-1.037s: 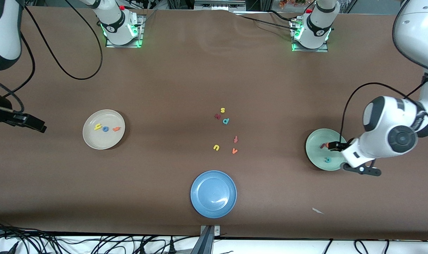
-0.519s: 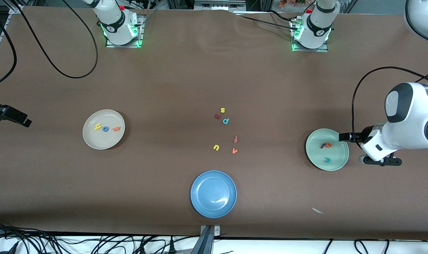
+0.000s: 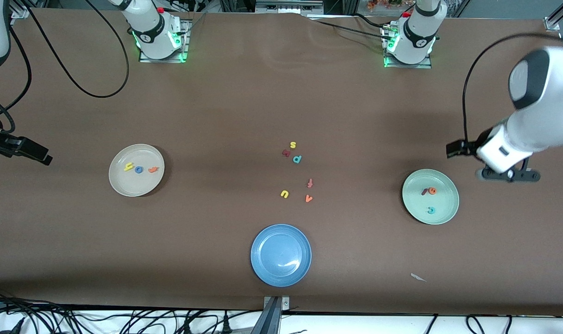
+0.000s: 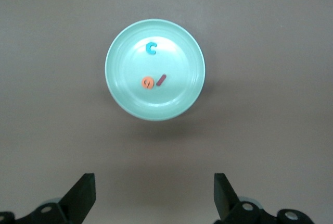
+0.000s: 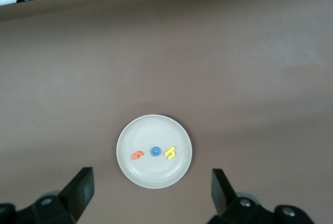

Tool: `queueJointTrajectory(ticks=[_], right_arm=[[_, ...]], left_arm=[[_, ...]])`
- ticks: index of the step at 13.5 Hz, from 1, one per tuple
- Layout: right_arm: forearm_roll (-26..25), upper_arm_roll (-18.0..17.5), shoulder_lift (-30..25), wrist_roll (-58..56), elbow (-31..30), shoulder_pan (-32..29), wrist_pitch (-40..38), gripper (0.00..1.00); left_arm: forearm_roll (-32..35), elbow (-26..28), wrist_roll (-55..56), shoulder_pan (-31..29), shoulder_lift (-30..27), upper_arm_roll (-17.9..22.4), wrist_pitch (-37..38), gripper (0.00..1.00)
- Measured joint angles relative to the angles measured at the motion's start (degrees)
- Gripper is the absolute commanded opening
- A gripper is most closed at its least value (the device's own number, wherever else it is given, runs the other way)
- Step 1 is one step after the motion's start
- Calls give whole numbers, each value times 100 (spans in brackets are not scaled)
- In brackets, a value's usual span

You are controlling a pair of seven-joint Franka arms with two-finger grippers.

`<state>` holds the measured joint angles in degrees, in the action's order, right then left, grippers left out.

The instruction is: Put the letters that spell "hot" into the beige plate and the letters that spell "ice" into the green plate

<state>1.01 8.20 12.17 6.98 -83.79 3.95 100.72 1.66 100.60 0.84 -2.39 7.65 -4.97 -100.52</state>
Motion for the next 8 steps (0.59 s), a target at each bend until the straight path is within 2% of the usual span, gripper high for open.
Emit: queueJointTrajectory(ticks=[3,8], right_arm=[[-23,-5,-67,0,1,0,0,100],[-43,16,-196,0,1,-10,-2,100]], left_arm=[[-13,41,0,347,-684,443,449,100],[-16,-270,0,433,-1243,517,1098,100]])
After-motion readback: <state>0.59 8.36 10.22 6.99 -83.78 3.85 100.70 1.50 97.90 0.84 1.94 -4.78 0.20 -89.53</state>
